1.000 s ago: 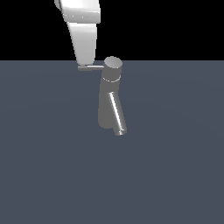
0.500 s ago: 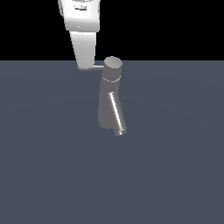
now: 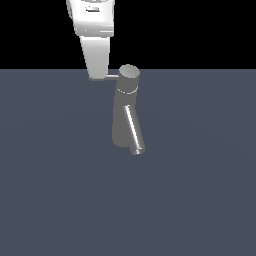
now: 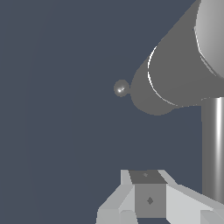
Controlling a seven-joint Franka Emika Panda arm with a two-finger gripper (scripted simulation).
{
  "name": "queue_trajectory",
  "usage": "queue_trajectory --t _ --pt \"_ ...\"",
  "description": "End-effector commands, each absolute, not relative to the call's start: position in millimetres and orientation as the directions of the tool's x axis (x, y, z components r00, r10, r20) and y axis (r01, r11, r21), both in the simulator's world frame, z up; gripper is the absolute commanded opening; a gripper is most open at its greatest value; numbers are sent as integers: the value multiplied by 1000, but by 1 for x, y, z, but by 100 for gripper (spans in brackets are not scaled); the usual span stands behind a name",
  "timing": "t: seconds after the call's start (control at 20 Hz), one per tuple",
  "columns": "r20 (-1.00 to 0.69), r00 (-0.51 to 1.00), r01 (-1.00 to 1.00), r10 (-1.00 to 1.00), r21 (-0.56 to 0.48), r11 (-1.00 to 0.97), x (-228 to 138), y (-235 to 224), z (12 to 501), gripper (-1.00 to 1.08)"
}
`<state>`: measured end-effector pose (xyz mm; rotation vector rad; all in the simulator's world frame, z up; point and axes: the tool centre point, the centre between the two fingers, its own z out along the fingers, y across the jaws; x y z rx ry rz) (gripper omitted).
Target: Turn on the faucet by rotating a designated handle.
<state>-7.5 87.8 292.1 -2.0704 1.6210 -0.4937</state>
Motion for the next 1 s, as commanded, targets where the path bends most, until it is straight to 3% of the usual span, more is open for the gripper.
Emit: queue_trajectory --t 0.0,0.95 --pt "-2 241 -805 -971 -559 -199 -11 88 290 -100" --pt "-2 241 -805 -971 -559 -199 -43 83 268 -100"
